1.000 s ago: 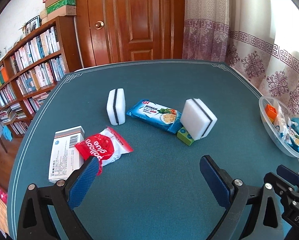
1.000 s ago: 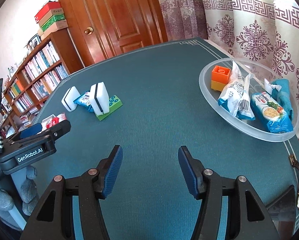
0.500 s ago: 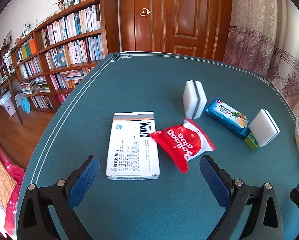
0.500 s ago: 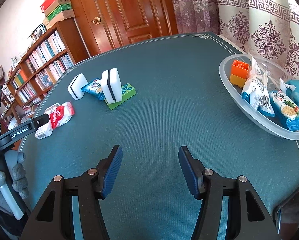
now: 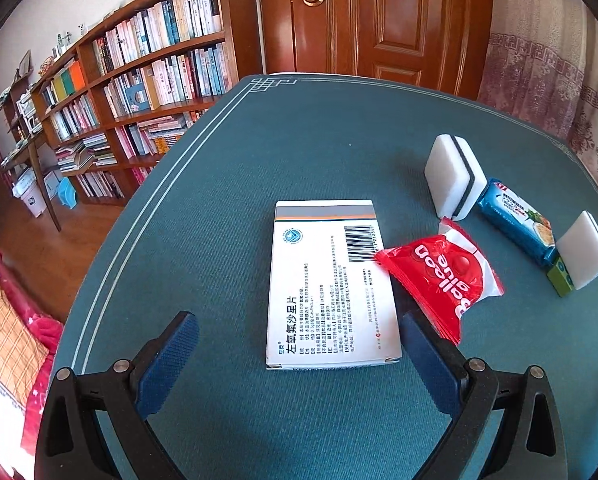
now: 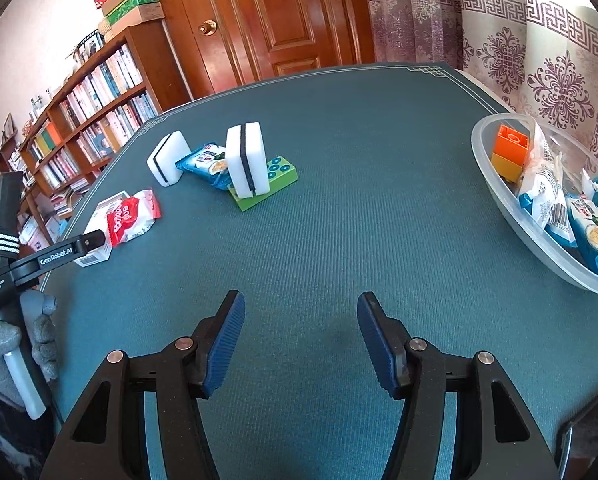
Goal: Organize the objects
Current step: 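Move both grippers toward the red glue bag and white medicine box, then grasp the white medicine box with the left gripper while the right grasps the white striped eraser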
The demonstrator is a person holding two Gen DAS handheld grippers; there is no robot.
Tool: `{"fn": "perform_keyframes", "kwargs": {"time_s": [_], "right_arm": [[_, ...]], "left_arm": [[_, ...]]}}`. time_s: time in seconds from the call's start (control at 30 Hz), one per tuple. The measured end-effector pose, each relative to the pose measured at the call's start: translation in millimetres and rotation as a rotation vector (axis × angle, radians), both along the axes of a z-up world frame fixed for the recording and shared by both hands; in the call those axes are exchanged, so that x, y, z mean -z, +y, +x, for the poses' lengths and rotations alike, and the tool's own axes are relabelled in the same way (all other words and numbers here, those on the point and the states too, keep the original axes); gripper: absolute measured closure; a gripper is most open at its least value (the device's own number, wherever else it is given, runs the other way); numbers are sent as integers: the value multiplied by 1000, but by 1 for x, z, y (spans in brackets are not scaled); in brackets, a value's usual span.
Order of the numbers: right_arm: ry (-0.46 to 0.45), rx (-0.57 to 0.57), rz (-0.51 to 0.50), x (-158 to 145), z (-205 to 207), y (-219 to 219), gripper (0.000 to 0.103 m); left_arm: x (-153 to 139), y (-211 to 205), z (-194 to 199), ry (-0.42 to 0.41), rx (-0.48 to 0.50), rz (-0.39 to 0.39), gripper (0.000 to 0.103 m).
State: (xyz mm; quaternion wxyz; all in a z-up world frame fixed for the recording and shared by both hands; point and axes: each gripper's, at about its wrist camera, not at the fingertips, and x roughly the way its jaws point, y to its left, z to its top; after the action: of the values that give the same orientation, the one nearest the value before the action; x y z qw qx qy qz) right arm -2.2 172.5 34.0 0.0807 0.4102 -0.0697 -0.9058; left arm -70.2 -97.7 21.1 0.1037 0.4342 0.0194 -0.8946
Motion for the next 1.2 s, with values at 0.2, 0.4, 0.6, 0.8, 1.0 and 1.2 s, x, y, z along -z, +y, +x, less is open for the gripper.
{"fn": "perform_keyframes", "kwargs": {"time_s": [0.2,0.4,0.6,0.8,1.0,1.2], "right_arm": [[30,-47,4,-11,-15,-16,43],[31,-57,2,-10,-30,-26,43],[40,-57,-10,-13,-44,-29,43],[63,-52,-9,-17,-60,-35,43],[74,-37,17,-19,-80,-42,43],[79,-41,33,-18,-96,-49,49]], "left_arm": [[1,-3,-9,6,-8,-3,1],[8,-11,-15,-12,4,60,19],[6,-9,-9,34,21,63,37],[0,-12,-1,90,5,66,37],[-5,-18,4,131,-21,86,37],[-3,-19,4,123,-21,110,37]]}}
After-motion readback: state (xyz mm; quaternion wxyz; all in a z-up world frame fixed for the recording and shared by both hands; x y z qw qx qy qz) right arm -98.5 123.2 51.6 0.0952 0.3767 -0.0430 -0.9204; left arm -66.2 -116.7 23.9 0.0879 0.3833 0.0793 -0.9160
